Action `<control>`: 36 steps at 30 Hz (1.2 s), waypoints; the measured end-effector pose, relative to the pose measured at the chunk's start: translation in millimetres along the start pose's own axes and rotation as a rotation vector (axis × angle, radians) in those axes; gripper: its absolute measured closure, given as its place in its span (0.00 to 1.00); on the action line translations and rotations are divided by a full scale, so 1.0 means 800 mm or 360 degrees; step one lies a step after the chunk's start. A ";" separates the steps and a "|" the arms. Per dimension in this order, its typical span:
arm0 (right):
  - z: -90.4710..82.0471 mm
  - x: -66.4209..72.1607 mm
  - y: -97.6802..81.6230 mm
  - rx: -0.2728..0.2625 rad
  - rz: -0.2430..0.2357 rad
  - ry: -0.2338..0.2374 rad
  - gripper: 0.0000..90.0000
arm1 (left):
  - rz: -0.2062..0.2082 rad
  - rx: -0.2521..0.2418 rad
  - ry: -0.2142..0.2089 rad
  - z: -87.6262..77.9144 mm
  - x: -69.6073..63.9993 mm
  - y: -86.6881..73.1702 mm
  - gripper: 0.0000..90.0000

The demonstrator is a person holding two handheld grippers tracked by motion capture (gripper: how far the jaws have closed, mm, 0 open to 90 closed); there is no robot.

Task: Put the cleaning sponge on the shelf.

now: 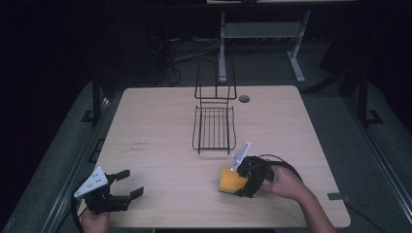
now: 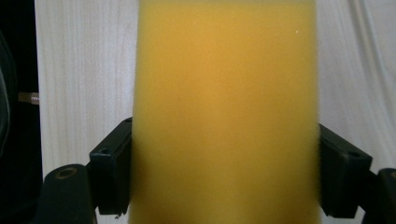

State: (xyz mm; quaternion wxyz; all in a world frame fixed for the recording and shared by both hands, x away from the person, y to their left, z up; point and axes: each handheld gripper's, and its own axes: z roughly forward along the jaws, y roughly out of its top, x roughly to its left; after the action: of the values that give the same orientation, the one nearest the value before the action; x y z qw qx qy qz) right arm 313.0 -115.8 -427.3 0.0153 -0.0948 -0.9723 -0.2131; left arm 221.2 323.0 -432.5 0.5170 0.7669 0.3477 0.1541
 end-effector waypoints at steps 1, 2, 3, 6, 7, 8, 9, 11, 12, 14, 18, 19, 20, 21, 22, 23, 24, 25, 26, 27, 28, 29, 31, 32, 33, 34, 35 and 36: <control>-0.002 -0.002 0.002 -0.0003 -0.0008 0.0000 0.24 | 0.0004 0.0004 0.0001 0.000 0.000 0.000 0.16; -0.003 -0.004 0.005 -0.0012 -0.0009 0.0005 0.24 | 0.0005 0.0004 0.0002 0.000 0.000 0.000 0.16; -0.004 -0.005 0.006 -0.0017 -0.0010 0.0006 0.24 | 0.0004 0.0004 0.0001 0.000 0.000 0.000 0.16; -0.008 -0.011 0.013 -0.0019 -0.0011 0.0009 0.24 | 0.0004 0.0003 0.0004 0.000 0.000 0.000 0.16; -0.009 -0.013 0.014 -0.0026 -0.0016 0.0013 0.24 | 0.0000 0.0001 0.0000 0.000 0.000 0.000 0.16; -0.009 -0.015 0.016 -0.0030 -0.0018 0.0015 0.24 | -0.0002 -0.0001 0.0001 0.000 0.000 0.000 0.16; -0.010 -0.017 0.018 -0.0032 -0.0020 0.0017 0.24 | -0.0004 -0.0002 0.0003 0.000 0.000 0.000 0.16; -0.011 -0.022 0.022 -0.0034 -0.0024 0.0023 0.24 | -0.0004 -0.0004 0.0001 0.000 0.000 0.000 0.16; -0.011 -0.024 0.023 -0.0035 -0.0020 0.0026 0.24 | -0.0001 -0.0003 0.0002 0.000 0.000 0.000 0.16; -0.012 -0.028 0.026 -0.0037 -0.0023 0.0033 0.24 | 0.0005 0.0006 0.0006 0.000 0.000 0.000 0.16; -0.012 -0.035 0.031 -0.0034 -0.0025 0.0040 0.24 | 0.0010 0.0010 0.0002 0.001 -0.001 0.001 0.16; -0.011 -0.037 0.033 -0.0029 -0.0026 0.0043 0.24 | 0.0008 0.0010 0.0002 0.001 -0.002 0.001 0.16; -0.011 -0.038 0.034 -0.0028 -0.0027 0.0044 0.24 | 0.0010 0.0011 0.0004 0.002 -0.002 0.001 0.16; -0.010 -0.040 0.035 -0.0030 -0.0030 0.0049 0.24 | 0.0012 0.0012 0.0004 0.002 -0.002 0.001 0.16; -0.011 -0.040 0.036 -0.0022 -0.0025 0.0050 0.24 | 0.0013 0.0012 0.0004 0.002 -0.003 0.001 0.16; -0.010 -0.042 0.037 -0.0019 -0.0030 0.0048 0.24 | 0.0012 0.0012 0.0003 0.003 -0.003 0.001 0.16; -0.010 -0.043 0.039 -0.0020 -0.0033 0.0048 0.24 | 0.0012 0.0012 0.0002 0.003 -0.003 0.001 0.16; -0.011 -0.043 0.040 -0.0015 -0.0024 0.0053 0.24 | 0.0013 0.0012 0.0003 0.003 -0.003 0.001 0.16; -0.011 -0.045 0.041 -0.0020 -0.0030 0.0055 0.24 | 0.0012 0.0012 0.0004 0.003 -0.003 0.001 0.16; -0.011 -0.046 0.042 -0.0015 -0.0027 0.0056 0.24 | 0.0010 0.0012 0.0004 0.002 -0.003 0.001 0.16; -0.011 -0.048 0.043 -0.0008 -0.0024 0.0056 0.24 | 0.0009 0.0008 0.0003 0.002 -0.003 0.001 0.16; -0.011 -0.049 0.044 -0.0008 -0.0021 0.0060 0.24 | 0.0015 0.0008 0.0004 0.002 -0.003 0.002 0.16; -0.012 -0.052 0.047 -0.0009 -0.0024 0.0060 0.24 | 0.0014 0.0005 0.0005 0.001 -0.002 0.002 0.16; -0.011 -0.053 0.047 -0.0011 -0.0024 0.0062 0.24 | 0.0010 0.0006 0.0005 0.001 -0.002 0.001 0.16; -0.012 -0.054 0.048 -0.0012 -0.0015 0.0070 0.24 | 0.0010 0.0006 0.0005 0.001 -0.002 0.001 0.16; -0.011 -0.055 0.049 -0.0020 -0.0020 0.0075 0.24 | 0.0009 0.0006 0.0004 0.001 -0.002 0.001 0.16; -0.011 -0.056 0.050 -0.0014 -0.0022 0.0074 0.24 | 0.0008 0.0005 0.0003 0.002 -0.002 0.001 0.16; -0.010 -0.057 0.051 -0.0007 -0.0019 0.0072 0.24 | 0.0009 0.0005 0.0002 0.002 -0.002 0.001 0.16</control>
State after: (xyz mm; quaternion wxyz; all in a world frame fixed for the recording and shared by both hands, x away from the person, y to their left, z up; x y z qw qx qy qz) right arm 365.7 -91.0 -406.5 0.0356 -0.0841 -0.9718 -0.2175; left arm 221.4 320.8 -431.7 0.5150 0.7687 0.3460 0.1554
